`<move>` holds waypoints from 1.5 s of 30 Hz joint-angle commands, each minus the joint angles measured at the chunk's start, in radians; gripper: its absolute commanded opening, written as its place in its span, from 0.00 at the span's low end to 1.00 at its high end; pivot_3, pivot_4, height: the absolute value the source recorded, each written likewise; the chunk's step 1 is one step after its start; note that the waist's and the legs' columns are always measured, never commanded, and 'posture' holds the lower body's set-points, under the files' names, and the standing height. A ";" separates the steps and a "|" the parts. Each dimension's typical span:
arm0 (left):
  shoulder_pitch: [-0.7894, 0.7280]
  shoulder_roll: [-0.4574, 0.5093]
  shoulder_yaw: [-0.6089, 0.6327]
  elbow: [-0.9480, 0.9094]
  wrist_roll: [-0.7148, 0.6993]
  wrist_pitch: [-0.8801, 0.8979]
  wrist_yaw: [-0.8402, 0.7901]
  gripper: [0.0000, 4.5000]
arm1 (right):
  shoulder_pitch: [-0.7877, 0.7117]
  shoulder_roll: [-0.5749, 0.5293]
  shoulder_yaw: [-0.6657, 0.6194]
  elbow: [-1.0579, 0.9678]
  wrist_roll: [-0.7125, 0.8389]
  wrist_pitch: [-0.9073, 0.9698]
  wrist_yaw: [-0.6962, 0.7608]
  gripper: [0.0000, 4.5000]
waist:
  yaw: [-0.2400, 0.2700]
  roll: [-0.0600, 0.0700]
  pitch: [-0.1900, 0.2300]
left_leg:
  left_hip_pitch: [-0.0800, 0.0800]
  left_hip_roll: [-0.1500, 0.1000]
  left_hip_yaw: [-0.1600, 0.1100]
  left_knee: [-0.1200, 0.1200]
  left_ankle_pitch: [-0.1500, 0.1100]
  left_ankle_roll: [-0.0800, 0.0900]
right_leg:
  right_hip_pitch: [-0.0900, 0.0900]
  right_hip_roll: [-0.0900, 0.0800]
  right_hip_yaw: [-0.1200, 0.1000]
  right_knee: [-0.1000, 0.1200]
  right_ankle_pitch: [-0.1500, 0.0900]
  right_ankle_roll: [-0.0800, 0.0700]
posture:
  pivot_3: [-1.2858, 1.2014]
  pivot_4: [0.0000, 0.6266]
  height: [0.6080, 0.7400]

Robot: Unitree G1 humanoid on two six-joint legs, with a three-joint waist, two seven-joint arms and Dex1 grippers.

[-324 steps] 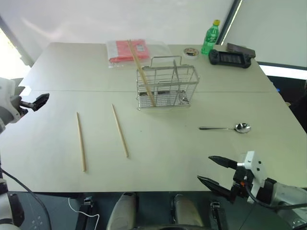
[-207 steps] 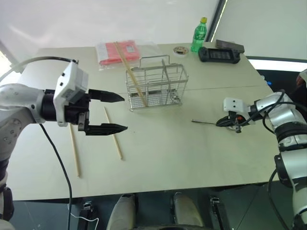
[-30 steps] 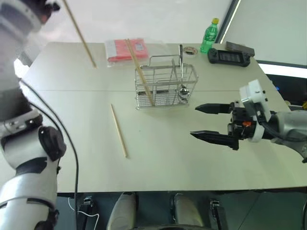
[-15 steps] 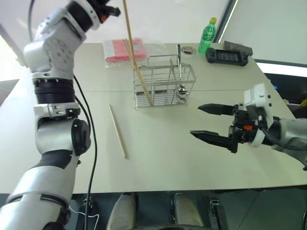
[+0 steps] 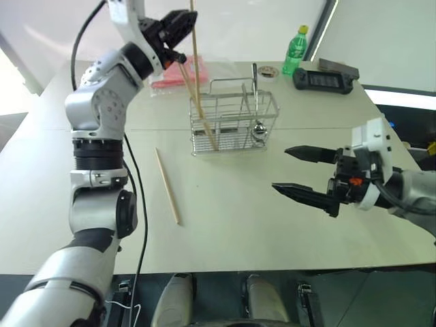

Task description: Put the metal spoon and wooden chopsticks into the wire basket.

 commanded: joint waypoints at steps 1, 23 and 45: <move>-0.006 0.000 0.009 -0.074 -0.025 0.013 0.008 0.67 | -0.027 -0.009 -0.013 0.011 -0.016 -0.029 -0.009 1.00 | 0.000 0.000 0.000 | 0.000 0.000 0.000 0.000 0.000 0.000 | 0.000 0.000 0.000 0.000 0.000 0.000 | 0.52 0.24 0.86; -0.073 0.321 0.225 -0.167 -0.147 0.645 0.375 0.99 | -0.078 0.020 0.052 0.054 -0.028 -0.028 0.005 1.00 | -0.019 0.000 0.000 | 0.004 0.000 -0.001 -0.001 0.000 0.000 | 0.003 0.001 0.000 0.002 0.000 0.000 | 0.52 0.24 0.86; 0.095 -0.082 0.291 -0.112 0.125 1.080 0.882 0.99 | -0.112 0.040 0.085 0.040 -0.018 -0.014 -0.030 1.00 | -0.017 -0.002 0.002 | 0.005 0.000 -0.001 -0.002 0.000 0.000 | 0.002 0.000 0.000 0.003 0.000 0.000 | 0.52 0.24 0.86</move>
